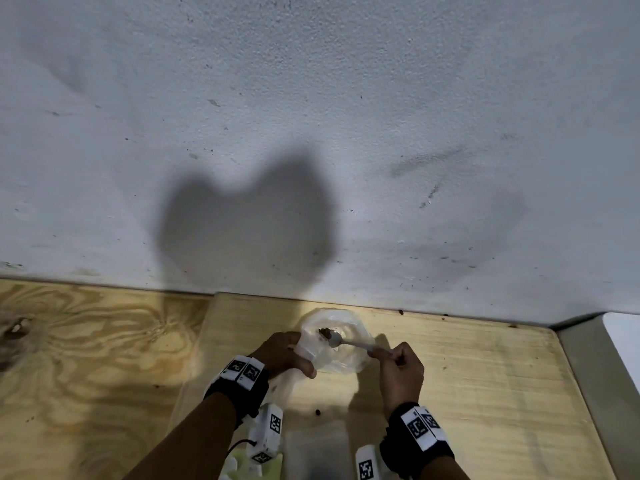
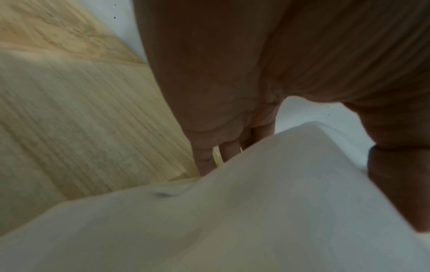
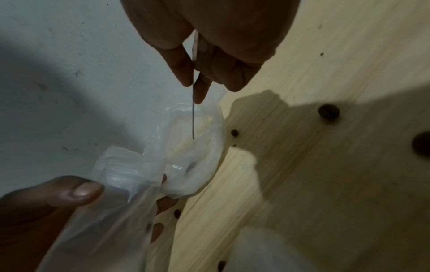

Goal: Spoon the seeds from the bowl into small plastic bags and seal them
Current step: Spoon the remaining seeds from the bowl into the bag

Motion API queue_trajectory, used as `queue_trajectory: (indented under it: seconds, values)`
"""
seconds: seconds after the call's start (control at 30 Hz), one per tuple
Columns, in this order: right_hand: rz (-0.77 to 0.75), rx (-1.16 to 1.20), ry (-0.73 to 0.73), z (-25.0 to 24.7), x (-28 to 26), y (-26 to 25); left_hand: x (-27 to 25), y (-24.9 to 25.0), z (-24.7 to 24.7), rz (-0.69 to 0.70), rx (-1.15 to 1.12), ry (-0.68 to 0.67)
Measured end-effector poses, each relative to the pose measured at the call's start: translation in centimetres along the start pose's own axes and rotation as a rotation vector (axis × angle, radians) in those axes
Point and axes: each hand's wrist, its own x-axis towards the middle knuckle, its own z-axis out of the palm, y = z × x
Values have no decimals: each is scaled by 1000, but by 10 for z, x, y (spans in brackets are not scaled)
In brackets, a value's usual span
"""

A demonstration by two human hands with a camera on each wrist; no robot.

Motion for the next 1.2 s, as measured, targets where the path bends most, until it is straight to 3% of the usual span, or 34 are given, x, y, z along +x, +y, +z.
queue_trajectory:
  seconds: [0.2, 0.6, 0.83, 0.97, 1.2]
  values:
    - [163, 94, -22, 6, 1, 18, 2, -2, 0, -15, 27, -8]
    - [208, 194, -42, -21, 8, 16, -6, 1, -1, -4, -164, 80]
    - [103, 267, -109, -42, 2, -10, -9, -1, 10, 9, -144, 141]
    - [-29, 284, -170, -52, -1, -39, -11, 2, 16, 36, -106, 186]
    - [-321, -1, -348, -44, 4, -72, -14, 9, 23, 54, -92, 184]
